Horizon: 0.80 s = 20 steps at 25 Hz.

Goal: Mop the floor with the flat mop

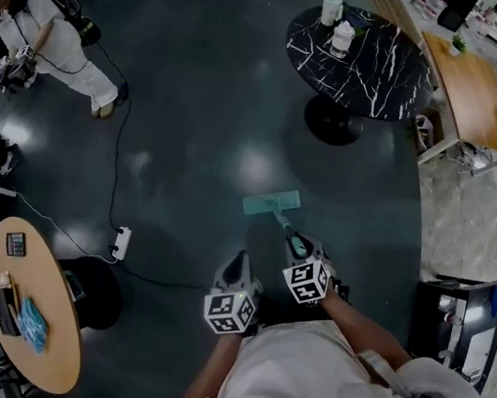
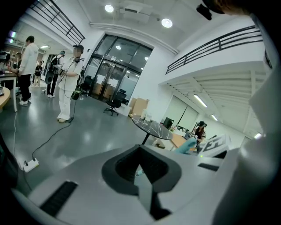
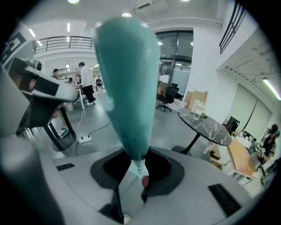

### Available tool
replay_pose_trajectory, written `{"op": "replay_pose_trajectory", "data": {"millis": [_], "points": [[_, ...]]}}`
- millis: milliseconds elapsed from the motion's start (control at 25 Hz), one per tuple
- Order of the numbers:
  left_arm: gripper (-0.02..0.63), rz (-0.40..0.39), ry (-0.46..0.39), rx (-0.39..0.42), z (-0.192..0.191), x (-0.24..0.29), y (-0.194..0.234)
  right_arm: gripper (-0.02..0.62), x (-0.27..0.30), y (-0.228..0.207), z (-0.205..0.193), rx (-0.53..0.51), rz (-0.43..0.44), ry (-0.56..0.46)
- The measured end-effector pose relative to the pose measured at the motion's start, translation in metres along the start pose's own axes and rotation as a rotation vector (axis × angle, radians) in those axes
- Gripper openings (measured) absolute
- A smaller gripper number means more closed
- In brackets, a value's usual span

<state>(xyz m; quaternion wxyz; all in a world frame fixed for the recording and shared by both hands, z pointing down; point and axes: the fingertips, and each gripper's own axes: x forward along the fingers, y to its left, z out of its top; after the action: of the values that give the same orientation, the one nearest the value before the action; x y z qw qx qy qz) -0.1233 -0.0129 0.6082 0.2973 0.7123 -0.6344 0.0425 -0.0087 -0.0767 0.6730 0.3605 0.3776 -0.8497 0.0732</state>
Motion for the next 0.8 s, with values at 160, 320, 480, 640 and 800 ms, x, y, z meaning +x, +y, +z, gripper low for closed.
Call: {"op": "replay_pose_trajectory", "data": {"millis": [160,320,480,640,800], "points": [[0.005,0.012,0.001,-0.004,0.002,0.002,0.007,0.104,0.029,-0.019,0.040,0.019,-0.024,-0.071],[0.005,0.032,0.000,-0.020,0.001,0.002,0.012,0.104,0.040,-0.029,0.057,0.050,-0.012,-0.081],[0.005,0.045,-0.014,-0.014,0.006,0.000,0.017,0.104,0.032,-0.023,0.044,0.033,0.016,-0.044],[0.005,0.054,-0.021,-0.019,0.008,-0.001,0.018,0.106,0.022,-0.019,0.030,0.035,0.025,-0.012],[0.005,0.043,-0.027,-0.014,0.009,0.001,0.010,0.106,0.016,-0.019,0.018,0.041,0.031,0.002]]}}
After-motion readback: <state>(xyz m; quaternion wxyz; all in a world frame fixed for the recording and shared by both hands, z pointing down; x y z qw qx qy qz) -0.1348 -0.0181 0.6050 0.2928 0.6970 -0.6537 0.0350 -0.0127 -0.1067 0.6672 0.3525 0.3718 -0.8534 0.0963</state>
